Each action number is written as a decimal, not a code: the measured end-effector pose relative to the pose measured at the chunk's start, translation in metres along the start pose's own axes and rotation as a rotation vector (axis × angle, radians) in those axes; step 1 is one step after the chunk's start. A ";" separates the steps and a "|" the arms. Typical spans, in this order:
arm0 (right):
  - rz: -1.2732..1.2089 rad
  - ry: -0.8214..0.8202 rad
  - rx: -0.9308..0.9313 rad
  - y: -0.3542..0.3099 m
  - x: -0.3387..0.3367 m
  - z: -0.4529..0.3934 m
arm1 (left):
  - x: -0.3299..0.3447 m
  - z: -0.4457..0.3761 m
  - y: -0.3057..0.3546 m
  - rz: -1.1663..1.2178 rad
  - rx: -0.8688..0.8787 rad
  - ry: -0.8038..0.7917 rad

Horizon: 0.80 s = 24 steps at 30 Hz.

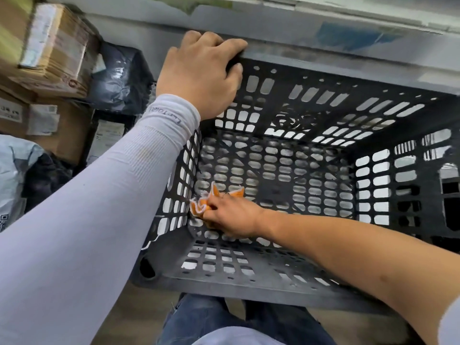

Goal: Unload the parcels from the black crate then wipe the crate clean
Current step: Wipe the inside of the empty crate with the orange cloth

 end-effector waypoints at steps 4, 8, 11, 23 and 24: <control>0.042 0.015 0.006 0.001 -0.003 0.014 | 0.001 0.000 -0.001 0.003 0.004 0.008; 0.067 -0.045 0.047 0.011 -0.002 0.039 | 0.003 0.000 -0.001 0.001 0.004 0.020; 0.086 -0.099 0.116 0.032 0.002 0.078 | 0.003 -0.001 -0.001 -0.007 0.007 0.026; 0.272 -0.296 0.426 0.097 0.005 0.201 | 0.003 -0.001 -0.002 -0.005 0.033 0.032; 0.271 -0.282 0.454 0.099 0.005 0.200 | 0.003 -0.002 -0.003 -0.004 0.032 0.028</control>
Point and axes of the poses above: each hand's wrist, its own z-axis away from the middle knuckle, its own x-axis out of the palm, y = z × x, the point moved 2 cm from there along -z, towards the middle knuckle, and after that the axes turned 6 degrees about -x, right-handed, at the moved point
